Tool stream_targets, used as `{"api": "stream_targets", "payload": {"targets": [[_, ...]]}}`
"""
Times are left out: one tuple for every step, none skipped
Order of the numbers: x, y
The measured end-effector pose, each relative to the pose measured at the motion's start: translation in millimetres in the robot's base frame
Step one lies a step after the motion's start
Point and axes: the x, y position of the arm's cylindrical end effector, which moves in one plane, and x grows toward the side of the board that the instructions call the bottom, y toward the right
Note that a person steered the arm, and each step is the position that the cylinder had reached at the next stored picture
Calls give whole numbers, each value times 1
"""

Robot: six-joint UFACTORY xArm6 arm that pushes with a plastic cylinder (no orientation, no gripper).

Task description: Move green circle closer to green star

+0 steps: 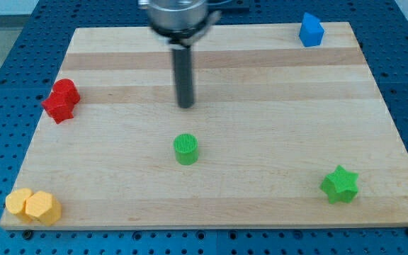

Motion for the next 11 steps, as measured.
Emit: {"api": "stream_targets", "payload": {"targets": [[34, -29], [70, -12], [100, 39], [107, 43], [108, 2], [122, 4], [127, 58], [148, 122], [171, 173], [169, 173], [156, 146]]}}
